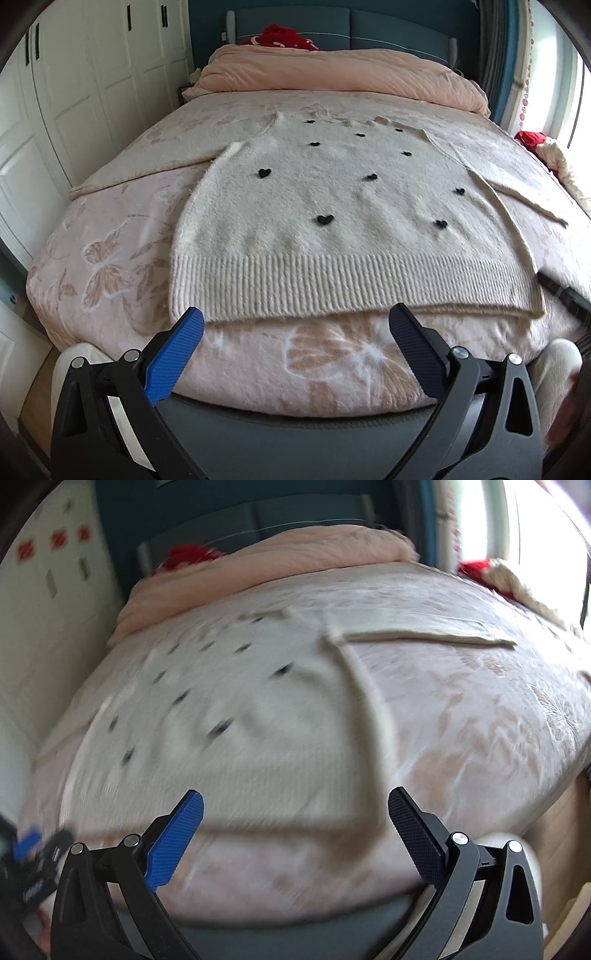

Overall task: Fold small clothes
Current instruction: 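Grasp the sweater sleeve cuff with the right tool and fold it across the body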

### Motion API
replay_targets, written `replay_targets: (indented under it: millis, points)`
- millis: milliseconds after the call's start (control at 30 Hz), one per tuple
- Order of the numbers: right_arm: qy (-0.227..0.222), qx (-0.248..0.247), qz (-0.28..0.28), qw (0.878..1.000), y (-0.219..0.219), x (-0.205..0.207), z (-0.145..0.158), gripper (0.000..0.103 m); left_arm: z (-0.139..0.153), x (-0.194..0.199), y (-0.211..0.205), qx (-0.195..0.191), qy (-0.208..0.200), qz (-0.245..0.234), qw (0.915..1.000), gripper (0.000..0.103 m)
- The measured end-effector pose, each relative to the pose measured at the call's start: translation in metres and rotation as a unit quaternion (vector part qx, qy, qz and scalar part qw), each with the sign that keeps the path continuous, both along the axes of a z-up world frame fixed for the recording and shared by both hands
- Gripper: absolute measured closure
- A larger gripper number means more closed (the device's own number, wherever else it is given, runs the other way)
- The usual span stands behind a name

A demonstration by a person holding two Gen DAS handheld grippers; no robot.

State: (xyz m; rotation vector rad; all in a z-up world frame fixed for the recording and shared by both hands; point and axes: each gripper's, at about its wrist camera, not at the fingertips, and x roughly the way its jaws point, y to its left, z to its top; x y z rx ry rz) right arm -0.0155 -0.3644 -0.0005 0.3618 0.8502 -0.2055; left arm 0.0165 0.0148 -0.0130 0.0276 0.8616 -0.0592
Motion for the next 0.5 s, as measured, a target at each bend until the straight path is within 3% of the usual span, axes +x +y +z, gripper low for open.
replay_targets:
  millis: [133,233,367,500]
  points:
    - [0.001,0.047,-0.079,0.996,-0.125,0.056,-0.007,0.005,0.002,0.021,0.008,-0.013,0.007,0.015,0.9998,0.005]
    - [0.003,0.096,-0.147,0.985,-0.214,0.090,-0.024,0.005,0.005,0.037,0.010,-0.027,0.008,0.028,0.9992,0.005]
    - [0.000,0.193,-0.259,0.947,-0.316,0.119,-0.065,0.005,0.003,0.056,0.003,-0.023,0.014,0.030,0.9992,0.005]
    - [-0.016,0.257,-0.325,0.910,-0.368,0.137,-0.099,0.007,-0.002,0.074,-0.007,-0.017,0.028,0.028,0.9991,0.005]
